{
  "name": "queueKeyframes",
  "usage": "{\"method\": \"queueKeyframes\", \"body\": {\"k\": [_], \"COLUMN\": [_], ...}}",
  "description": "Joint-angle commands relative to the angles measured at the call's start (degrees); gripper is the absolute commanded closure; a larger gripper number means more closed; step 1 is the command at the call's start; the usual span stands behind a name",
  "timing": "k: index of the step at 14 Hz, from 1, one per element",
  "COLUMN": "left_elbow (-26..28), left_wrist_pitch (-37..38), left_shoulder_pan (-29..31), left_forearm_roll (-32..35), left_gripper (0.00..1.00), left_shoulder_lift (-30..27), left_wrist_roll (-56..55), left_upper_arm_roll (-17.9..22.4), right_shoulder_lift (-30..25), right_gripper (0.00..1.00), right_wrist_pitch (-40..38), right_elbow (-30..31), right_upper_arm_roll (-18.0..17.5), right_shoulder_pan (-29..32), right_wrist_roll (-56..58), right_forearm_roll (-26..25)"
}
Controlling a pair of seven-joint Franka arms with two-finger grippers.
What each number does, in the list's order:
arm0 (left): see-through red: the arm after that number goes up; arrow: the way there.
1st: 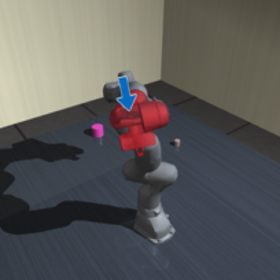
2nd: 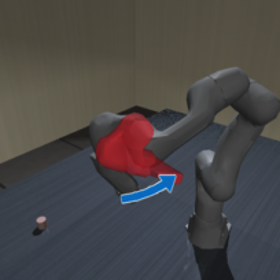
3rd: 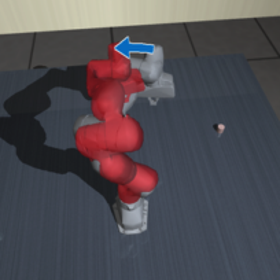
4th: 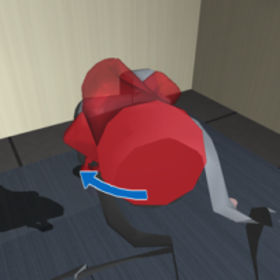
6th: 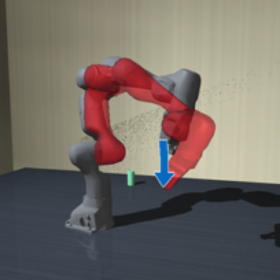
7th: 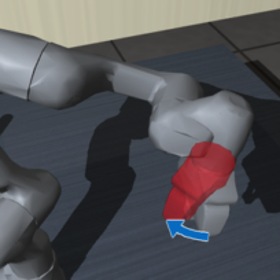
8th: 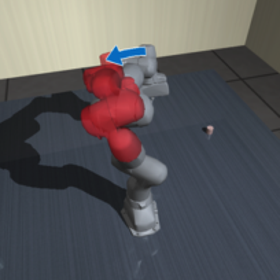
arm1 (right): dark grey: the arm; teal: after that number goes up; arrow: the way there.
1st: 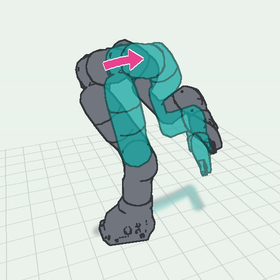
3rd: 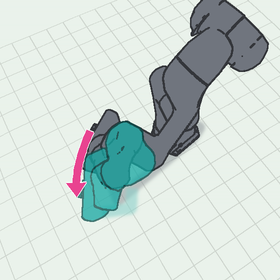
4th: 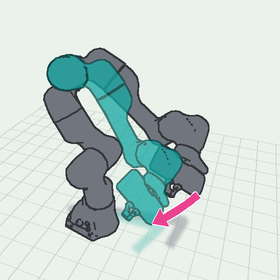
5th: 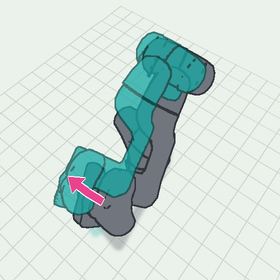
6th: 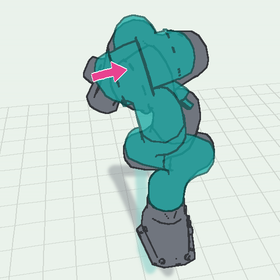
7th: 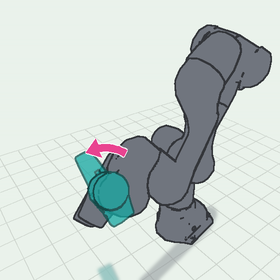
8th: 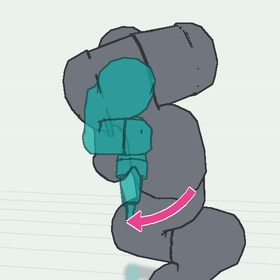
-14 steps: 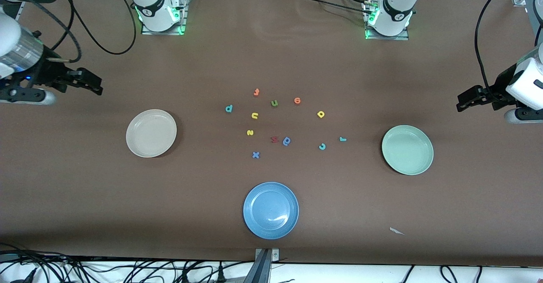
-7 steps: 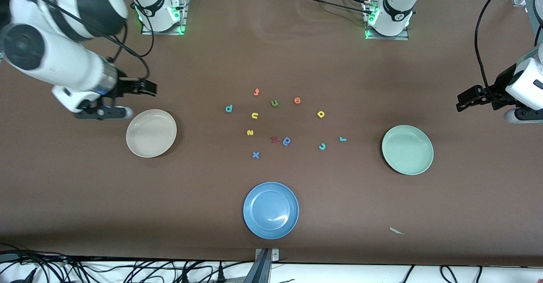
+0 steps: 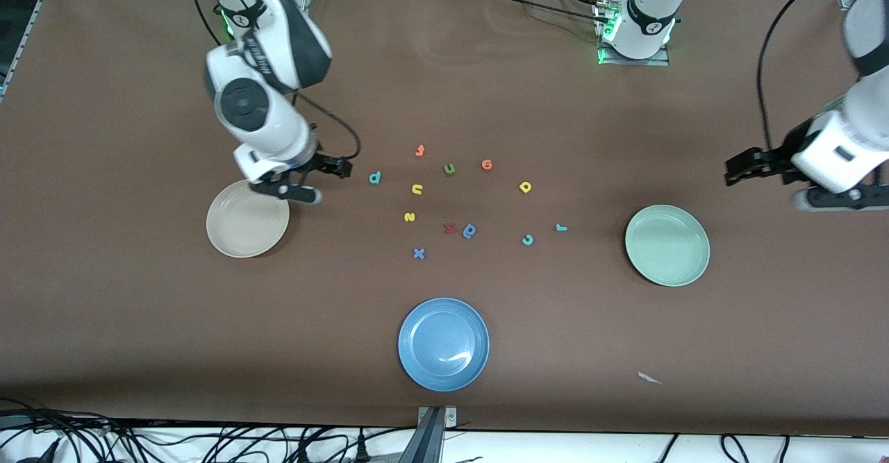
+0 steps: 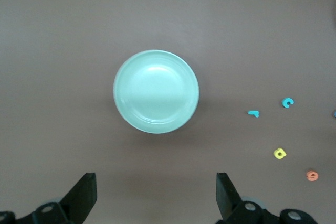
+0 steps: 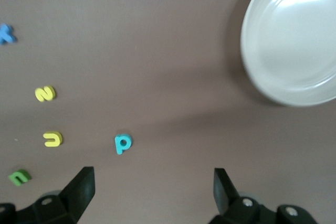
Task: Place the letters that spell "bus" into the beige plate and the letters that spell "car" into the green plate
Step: 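Reach the right gripper to the p while the left gripper reaches the c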
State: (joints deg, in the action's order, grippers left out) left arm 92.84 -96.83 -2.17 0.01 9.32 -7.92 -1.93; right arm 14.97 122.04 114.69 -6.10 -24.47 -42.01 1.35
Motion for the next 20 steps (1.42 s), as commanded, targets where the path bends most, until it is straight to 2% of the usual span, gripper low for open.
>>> {"method": "queueKeyframes", "body": {"k": [1, 4, 6, 9, 13, 14, 15, 18, 20], "left_elbow": [-0.39, 0.14, 1.81, 1.46, 1.03, 1.02, 1.02, 1.46, 1.73], "left_wrist_pitch": [-3.17, -7.13, -12.82, -22.58, -30.68, -32.61, -34.63, -39.38, -39.92], "left_shoulder_pan": [-3.79, -7.13, -10.47, -16.18, -20.24, -20.85, -21.38, -22.34, -22.96], "left_forearm_roll": [-3.15, -7.48, -7.66, -7.4, -6.87, -6.78, -6.69, -6.6, -6.6], "left_gripper": [0.0, 0.0, 0.0, 0.0, 0.0, 0.0, 0.0, 0.0, 0.0], "left_shoulder_lift": [3.94, 7.63, 10.09, 17.29, 25.38, 26.61, 27.84, 30.48, 31.63], "left_wrist_roll": [-7.17, -12.45, -17.89, -27.12, -34.61, -35.31, -36.1, -36.55, -37.95], "left_upper_arm_roll": [-0.27, -0.27, -0.27, -0.27, -0.27, -0.18, -0.18, -0.18, -0.09], "right_shoulder_lift": [4.0, 8.4, 10.51, 11.48, 12.62, 12.72, 12.72, 12.89, 13.42], "right_gripper": [0.01, 0.13, 0.31, 0.33, 0.34, 0.36, 0.43, 0.45, 0.45], "right_wrist_pitch": [4.68, 11.18, 14.7, 21.65, 21.84, 22.01, 22.01, 23.06, 23.5], "right_elbow": [1.33, 1.5, 1.77, 4.84, 5.46, 5.46, 5.46, 5.46, 5.46], "right_upper_arm_roll": [0.12, 0.03, -0.14, -0.49, -0.49, -0.41, -0.41, -0.41, -0.32], "right_shoulder_pan": [-3.38, -5.06, -5.24, -6.29, -7.34, -7.44, -7.44, -7.44, -7.44], "right_wrist_roll": [-9.72, -14.06, -14.85, -16.88, -17.23, -17.23, -17.23, -17.14, -17.14], "right_forearm_roll": [-3.36, -4.43, -4.25, -4.25, -4.25, -4.25, -4.34, -4.42, -4.43]}}
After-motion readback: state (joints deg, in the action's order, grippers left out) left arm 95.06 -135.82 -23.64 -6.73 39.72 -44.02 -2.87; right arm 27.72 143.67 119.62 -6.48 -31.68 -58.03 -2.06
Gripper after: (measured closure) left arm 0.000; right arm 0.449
